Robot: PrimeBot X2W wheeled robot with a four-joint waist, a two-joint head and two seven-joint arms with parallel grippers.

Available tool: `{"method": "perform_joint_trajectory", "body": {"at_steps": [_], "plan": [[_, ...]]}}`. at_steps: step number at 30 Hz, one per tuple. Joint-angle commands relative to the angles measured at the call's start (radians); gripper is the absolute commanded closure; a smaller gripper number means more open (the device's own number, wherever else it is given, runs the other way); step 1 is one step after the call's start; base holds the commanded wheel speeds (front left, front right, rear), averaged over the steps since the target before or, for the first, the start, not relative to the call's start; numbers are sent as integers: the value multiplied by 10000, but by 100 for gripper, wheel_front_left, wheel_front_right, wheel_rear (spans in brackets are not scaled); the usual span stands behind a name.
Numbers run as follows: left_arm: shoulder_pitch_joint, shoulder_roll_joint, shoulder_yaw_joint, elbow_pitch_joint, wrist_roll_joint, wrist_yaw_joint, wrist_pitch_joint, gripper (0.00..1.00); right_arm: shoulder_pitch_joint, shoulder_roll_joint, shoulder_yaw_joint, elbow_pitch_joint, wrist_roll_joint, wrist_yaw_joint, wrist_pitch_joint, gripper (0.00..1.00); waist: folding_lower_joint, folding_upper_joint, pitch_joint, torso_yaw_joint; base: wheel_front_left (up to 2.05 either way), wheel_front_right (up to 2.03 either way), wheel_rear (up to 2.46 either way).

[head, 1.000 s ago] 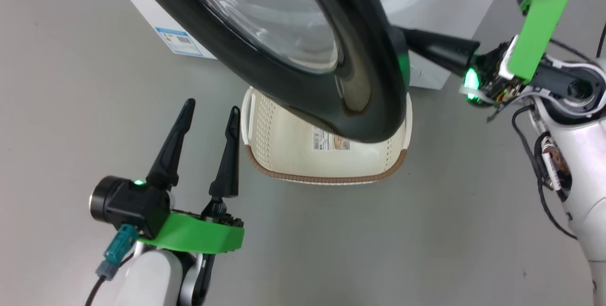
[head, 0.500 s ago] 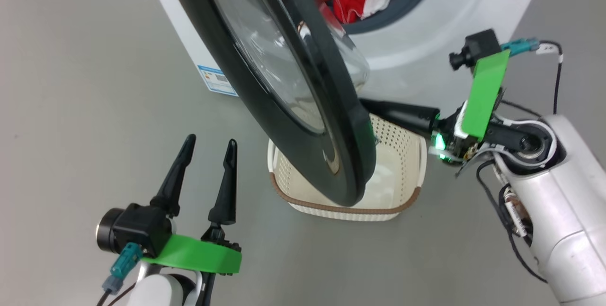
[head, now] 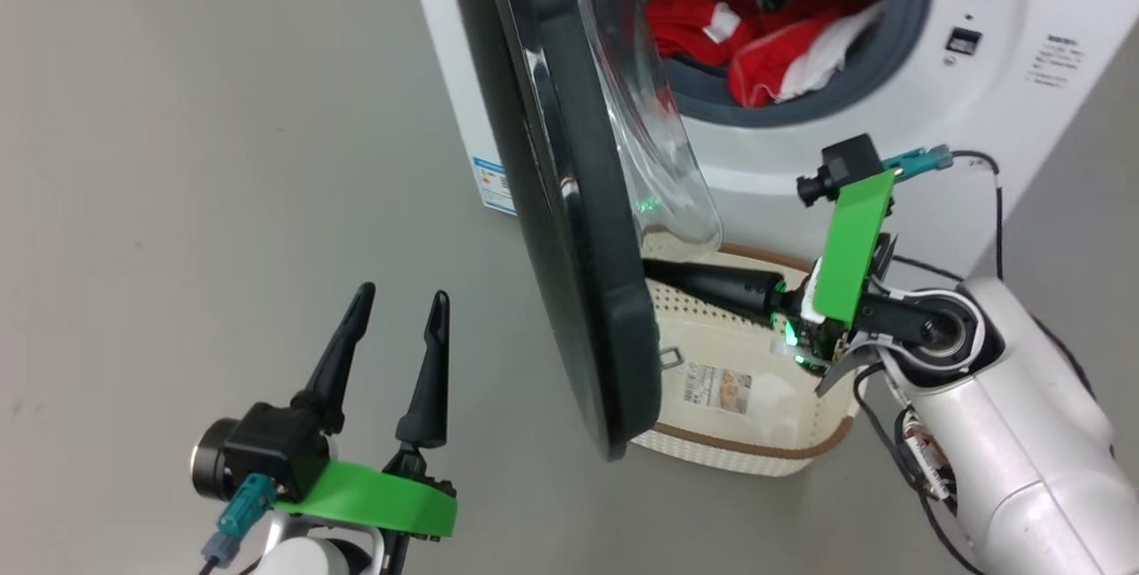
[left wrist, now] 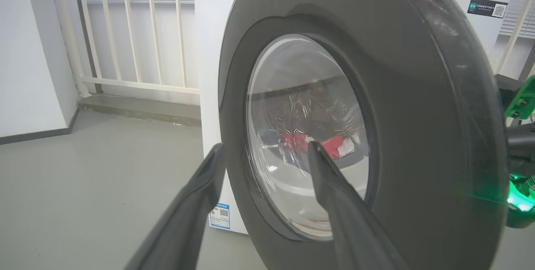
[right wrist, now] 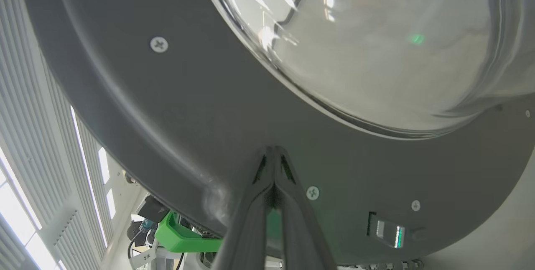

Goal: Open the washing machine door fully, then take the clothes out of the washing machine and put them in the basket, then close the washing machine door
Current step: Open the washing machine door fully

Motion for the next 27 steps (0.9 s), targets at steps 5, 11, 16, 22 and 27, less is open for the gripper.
{"method": "perform_joint_trajectory", "body": {"at_steps": [5,11,16,22,27], "plan": [[16,179,231,-89,-35,29,-76,0,131,472,259,-223,-18,77,-44,100,-1,0,-613,871,0,0,0],[153,179,394,-157,-32,102,-76,0,82,630,679,-108,-128,77,-76,100,-1,0,-780,1001,0,0,0],[275,179,511,-286,-31,148,-76,0,-52,690,983,9,-95,77,-163,100,-1,0,-804,1033,0,0,0],[446,179,643,-508,-79,232,-76,0,-256,716,1406,161,-148,77,-395,100,-1,0,-723,1093,0,0,0],[552,179,685,-610,-107,254,-76,0,-343,721,1630,279,-36,77,-548,100,-1,0,-677,1113,0,0,0]]}}
